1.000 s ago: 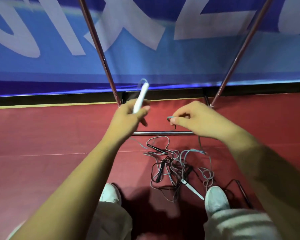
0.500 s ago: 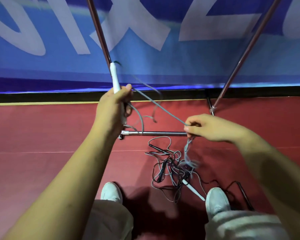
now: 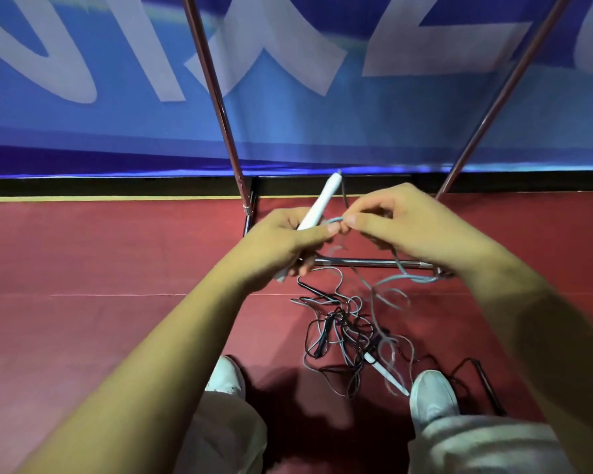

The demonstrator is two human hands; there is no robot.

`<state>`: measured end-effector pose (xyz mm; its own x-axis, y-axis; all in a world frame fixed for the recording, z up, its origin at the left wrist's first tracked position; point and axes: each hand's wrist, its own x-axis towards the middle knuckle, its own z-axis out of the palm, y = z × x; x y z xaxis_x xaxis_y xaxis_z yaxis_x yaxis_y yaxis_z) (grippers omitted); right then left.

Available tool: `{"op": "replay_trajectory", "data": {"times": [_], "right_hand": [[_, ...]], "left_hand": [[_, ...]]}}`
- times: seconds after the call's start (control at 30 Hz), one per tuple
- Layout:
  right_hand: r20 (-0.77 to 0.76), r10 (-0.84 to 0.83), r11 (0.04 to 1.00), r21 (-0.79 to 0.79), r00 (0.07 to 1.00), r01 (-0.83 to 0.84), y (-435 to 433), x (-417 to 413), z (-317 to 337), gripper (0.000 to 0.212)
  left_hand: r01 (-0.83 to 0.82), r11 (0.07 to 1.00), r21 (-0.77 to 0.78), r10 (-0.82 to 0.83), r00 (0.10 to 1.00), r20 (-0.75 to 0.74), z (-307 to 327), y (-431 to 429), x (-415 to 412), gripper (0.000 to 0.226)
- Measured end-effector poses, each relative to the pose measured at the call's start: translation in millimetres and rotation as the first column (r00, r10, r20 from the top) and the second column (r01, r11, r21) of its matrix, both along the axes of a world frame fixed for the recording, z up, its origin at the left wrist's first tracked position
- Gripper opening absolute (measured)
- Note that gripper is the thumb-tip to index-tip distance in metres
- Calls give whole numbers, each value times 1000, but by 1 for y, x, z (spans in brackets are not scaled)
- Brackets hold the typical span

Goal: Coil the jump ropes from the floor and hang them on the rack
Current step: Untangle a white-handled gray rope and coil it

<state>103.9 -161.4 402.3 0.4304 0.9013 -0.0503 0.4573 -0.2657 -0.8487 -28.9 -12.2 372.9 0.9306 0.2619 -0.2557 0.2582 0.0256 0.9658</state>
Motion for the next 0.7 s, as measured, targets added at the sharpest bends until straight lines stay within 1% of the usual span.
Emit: {"op": "replay_trajectory", "data": {"times": [0.07,0.13,0.17,0.2,0.23,0.27,0.3,0.37,0.4,0.43,0.47,0.5,0.53,0.6,0.67,0.7], "right_hand": [[-77,65,990,-118,995,-74,-7,5,-7,16],[-150,106,936,-318,983,-150,-16,12,-22,22],[-125,119,899,-408,985,-160,-21,16,-28,24],[-47,131,873,-469,990,-137,-25,20,-33,27],[70,120,873,-483,990,-72,-28,25,-35,29],[173,78,900,-435,982,6,-29,29,-35,30],[210,5,935,-348,978,71,-29,32,-33,28],[108,-116,977,-167,987,133,-27,34,-27,25],[70,-130,982,-131,989,138,-24,32,-26,24],[73,-123,982,-133,990,131,-20,30,-25,25],[95,-99,980,-161,991,114,-16,26,-25,24],[109,-65,977,-194,992,85,-13,20,-25,24],[106,-31,971,-231,994,55,-9,15,-24,24],[78,26,961,-277,997,-4,-3,4,-22,25],[100,82,964,-261,992,-53,2,-4,-19,29],[104,85,971,-231,991,-59,3,-7,-18,29]], "left_hand": [[-109,986,-129,120,989,83,2,4,1,22],[-193,929,-315,258,950,178,5,13,1,21],[-230,884,-406,331,923,198,7,20,1,21],[-276,831,-483,408,893,192,10,27,1,23],[-339,782,-523,484,860,165,12,35,0,24],[-420,757,-500,548,825,136,13,44,-2,25],[-510,760,-403,595,796,114,12,51,-4,24],[-633,772,-60,636,769,66,7,59,-10,19],[-647,755,104,647,761,45,3,58,-12,12],[-636,742,213,644,764,37,0,56,-12,6],[-606,746,275,620,783,42,-2,51,-10,5],[-562,772,295,576,816,49,-3,45,-8,8],[-503,817,282,511,858,48,-3,38,-5,11],[-337,920,198,339,940,26,-2,23,0,14],[-150,978,146,153,988,-10,-3,11,1,17],[-64,984,166,70,997,-33,-2,7,1,18]]}}
